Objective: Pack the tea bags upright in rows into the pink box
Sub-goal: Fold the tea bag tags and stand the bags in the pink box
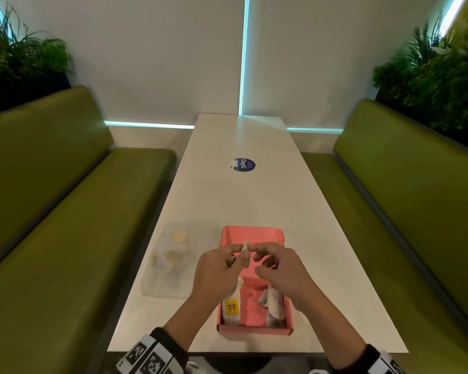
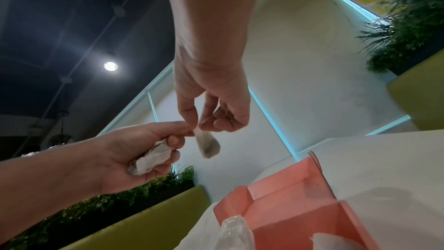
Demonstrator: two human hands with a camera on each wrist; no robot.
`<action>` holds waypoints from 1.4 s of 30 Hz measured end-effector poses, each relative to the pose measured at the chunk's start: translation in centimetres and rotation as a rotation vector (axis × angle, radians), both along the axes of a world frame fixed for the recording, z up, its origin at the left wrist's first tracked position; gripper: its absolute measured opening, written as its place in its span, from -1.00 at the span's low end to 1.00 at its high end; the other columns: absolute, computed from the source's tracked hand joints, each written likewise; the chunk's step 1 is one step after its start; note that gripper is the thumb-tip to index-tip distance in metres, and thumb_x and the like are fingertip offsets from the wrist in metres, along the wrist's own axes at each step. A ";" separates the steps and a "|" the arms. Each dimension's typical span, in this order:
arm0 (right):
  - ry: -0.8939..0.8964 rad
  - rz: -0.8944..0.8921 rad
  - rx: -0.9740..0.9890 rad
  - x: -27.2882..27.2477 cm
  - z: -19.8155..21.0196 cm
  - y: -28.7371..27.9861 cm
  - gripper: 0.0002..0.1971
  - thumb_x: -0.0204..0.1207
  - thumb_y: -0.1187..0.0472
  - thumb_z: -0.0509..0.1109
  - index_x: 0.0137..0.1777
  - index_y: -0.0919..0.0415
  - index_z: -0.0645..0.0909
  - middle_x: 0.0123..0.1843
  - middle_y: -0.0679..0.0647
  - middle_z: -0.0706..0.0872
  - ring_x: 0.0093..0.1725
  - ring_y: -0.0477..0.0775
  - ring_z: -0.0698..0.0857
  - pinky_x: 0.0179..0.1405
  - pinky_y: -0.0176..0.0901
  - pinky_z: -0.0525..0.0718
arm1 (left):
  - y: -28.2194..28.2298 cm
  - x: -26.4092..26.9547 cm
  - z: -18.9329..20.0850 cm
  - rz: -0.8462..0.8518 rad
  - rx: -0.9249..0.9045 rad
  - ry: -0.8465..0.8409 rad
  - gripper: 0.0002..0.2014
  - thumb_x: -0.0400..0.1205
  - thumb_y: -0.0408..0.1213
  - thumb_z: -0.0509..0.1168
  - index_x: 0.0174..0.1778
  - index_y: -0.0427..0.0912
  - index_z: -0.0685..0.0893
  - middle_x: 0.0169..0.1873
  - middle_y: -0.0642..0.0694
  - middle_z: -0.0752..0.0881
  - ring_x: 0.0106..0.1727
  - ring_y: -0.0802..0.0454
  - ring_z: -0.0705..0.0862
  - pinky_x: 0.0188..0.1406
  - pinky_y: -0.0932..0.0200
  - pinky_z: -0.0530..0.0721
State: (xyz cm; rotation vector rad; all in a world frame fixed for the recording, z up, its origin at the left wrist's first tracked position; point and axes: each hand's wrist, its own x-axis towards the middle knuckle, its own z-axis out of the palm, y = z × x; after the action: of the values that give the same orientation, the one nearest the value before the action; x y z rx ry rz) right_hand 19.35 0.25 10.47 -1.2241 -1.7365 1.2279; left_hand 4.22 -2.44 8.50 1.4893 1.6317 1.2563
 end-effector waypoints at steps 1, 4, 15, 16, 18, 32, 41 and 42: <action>0.001 0.000 0.010 0.1 0.0 0.1 -0.59 0.37 0.52 0.36 -0.05 -0.06 0.72 -0.09 -0.03 0.69 -0.37 -0.26 0.52 -0.30 -0.48 0.52 | 0.0 -0.1 0.1 0.006 -0.004 -0.035 -0.90 0.60 -0.09 0.34 -0.13 0.10 0.78 -0.73 0.12 0.43 -0.69 0.19 0.33 -0.56 0.29 0.34; 0.066 -0.107 0.037 0.5 0.1 0.6 -0.65 0.34 0.53 0.40 -0.12 0.01 0.67 -0.01 0.01 0.69 -0.31 -0.15 0.54 -0.25 -0.43 0.54 | -0.1 -0.4 0.6 -0.023 -0.025 -0.083 -0.87 0.58 -0.09 0.35 -0.27 0.16 0.74 -0.68 0.11 0.45 -0.63 0.17 0.35 -0.55 0.33 0.36; 0.075 0.022 -0.042 0.1 0.0 1.0 -0.94 0.47 0.34 0.47 -0.14 0.18 0.71 -0.34 0.05 0.74 -0.43 -0.06 0.61 -0.36 -0.21 0.59 | 0.0 -0.5 0.7 -0.092 -0.022 -0.067 -0.79 0.64 -0.19 0.30 -0.32 0.11 0.70 -0.52 -0.06 0.54 -0.49 0.12 0.45 -0.44 0.26 0.46; 0.097 0.017 -0.044 0.0 0.1 0.9 -0.95 0.47 0.35 0.47 -0.14 0.20 0.70 -0.34 0.04 0.73 -0.44 -0.06 0.60 -0.37 -0.22 0.59 | -0.1 -0.5 0.6 -0.081 -0.008 -0.068 -0.79 0.63 -0.18 0.31 -0.32 0.12 0.69 -0.54 -0.01 0.54 -0.50 0.15 0.44 -0.45 0.28 0.46; 0.135 0.029 -0.061 0.0 0.2 0.7 -0.93 0.45 0.34 0.48 -0.10 0.22 0.68 -0.28 0.03 0.69 -0.43 -0.06 0.59 -0.39 -0.25 0.59 | -0.1 -0.6 0.5 -0.068 0.009 -0.056 -0.81 0.63 -0.16 0.32 -0.32 0.12 0.70 -0.56 0.05 0.55 -0.52 0.18 0.44 -0.46 0.30 0.45; -0.097 0.338 -0.323 1.1 0.6 1.0 -0.87 0.47 0.34 0.42 -0.06 0.14 0.73 -0.36 -0.07 0.72 -0.62 -0.13 0.50 -0.59 -0.35 0.45 | 0.0 -2.1 0.9 -0.382 -0.117 0.131 -0.84 0.63 -0.12 0.30 -0.23 -0.03 0.70 -0.66 0.22 0.53 -0.59 0.27 0.44 -0.52 0.43 0.40; -0.139 0.268 -0.130 2.1 0.8 1.6 -0.93 0.39 0.21 0.56 -0.15 0.18 0.80 -0.43 -0.18 0.73 -0.50 -0.07 0.45 -0.54 -0.34 0.42 | -0.1 -2.1 1.5 -0.389 -0.119 0.146 -0.72 0.58 -0.05 0.32 -0.08 -0.20 0.77 -0.58 0.05 0.53 -0.65 0.26 0.43 -0.61 0.45 0.36; -0.124 0.249 -0.125 2.1 0.7 1.6 -0.90 0.39 0.23 0.56 -0.14 0.23 0.80 -0.47 -0.18 0.70 -0.53 -0.15 0.43 -0.56 -0.38 0.40 | -0.1 -2.1 1.6 -0.387 -0.118 0.134 -0.73 0.59 -0.06 0.32 -0.09 -0.21 0.77 -0.59 0.06 0.53 -0.66 0.27 0.43 -0.62 0.45 0.36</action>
State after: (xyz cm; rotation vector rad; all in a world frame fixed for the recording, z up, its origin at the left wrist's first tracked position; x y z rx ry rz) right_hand 21.48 1.88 11.17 -1.2036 -1.9752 1.4507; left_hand 2.11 -2.52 10.14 1.7405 1.3826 0.8503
